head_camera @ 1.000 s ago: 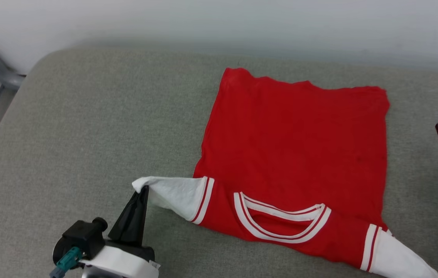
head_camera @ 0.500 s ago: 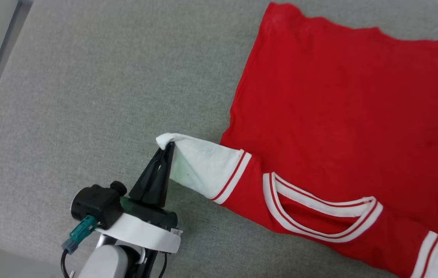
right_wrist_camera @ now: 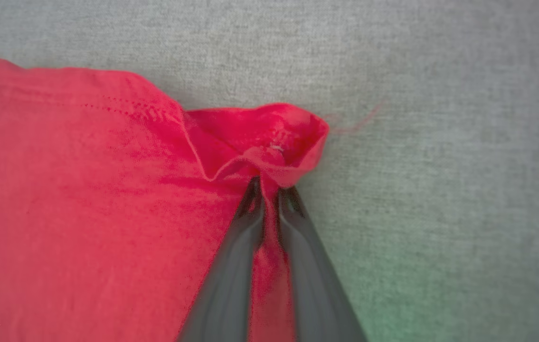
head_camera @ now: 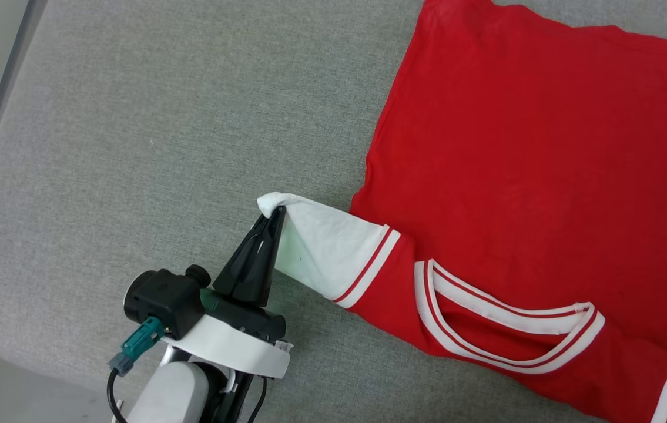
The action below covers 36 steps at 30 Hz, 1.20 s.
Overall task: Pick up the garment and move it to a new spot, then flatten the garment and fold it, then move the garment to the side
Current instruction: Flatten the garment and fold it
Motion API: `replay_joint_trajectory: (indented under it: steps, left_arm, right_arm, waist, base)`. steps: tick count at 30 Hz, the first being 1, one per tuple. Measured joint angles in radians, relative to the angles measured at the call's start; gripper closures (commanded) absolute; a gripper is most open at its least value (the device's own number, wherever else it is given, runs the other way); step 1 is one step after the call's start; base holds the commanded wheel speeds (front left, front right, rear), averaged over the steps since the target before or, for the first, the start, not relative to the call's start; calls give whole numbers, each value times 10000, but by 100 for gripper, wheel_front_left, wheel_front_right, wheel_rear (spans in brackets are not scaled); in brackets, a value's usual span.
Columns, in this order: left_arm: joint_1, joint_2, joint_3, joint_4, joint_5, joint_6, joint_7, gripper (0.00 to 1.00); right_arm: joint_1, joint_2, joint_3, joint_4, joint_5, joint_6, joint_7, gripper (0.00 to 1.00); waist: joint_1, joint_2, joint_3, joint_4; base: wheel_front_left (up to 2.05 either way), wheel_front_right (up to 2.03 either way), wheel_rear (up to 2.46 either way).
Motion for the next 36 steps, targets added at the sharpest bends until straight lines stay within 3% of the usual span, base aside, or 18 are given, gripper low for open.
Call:
replay_joint_trajectory:
  steps: [12,21,27,30,31,32,36]
  left_arm:
    - [769,98,614,458,36,-2,0,100]
    - [1890,151,1409,819,205,-13,0,100]
    - [2482,180,1703,1057,224,-13,0,100]
    - [2722,199,1791,1216,211,-15,0,100]
    - [2848,219,1814,1325,199,-15,0,100]
    - [2848,219,1814,1325,199,-15,0,100]
    - [3025,249,1820,1505,174,-13,0,100]
  right_arm:
    - [732,-460,665,-1379,165,2,65,100]
    - [3984,-694,343,-3891,1189,2,920,100]
    - [6370,-190,-504,-5392,1494,2,1168,100]
    - [7782,320,-1049,-6192,1574,2,1235,100]
    - [8687,765,-1419,-6636,1657,2,1235,100]
    - [8687,765,-1419,-6636,1657,2,1235,100]
    - [10392,1770,-1896,-7194,1797,0,1164,100]
  waist:
    - [1,0,-1364,-436]
    - [0,0,-2861,-1310]
    - [-1,0,-3594,-1937]
    - [-1,0,-3981,-2280]
    - [-2,0,-4214,-2473]
    - [-2,0,-4214,-2473]
    - [-2,0,-4588,-2756]
  base:
    - [0,0,0]
    - [0,0,0]
    - [0,0,0]
    - [0,0,0]
    - [0,0,0]
    - [0,0,0]
    - [0,0,0]
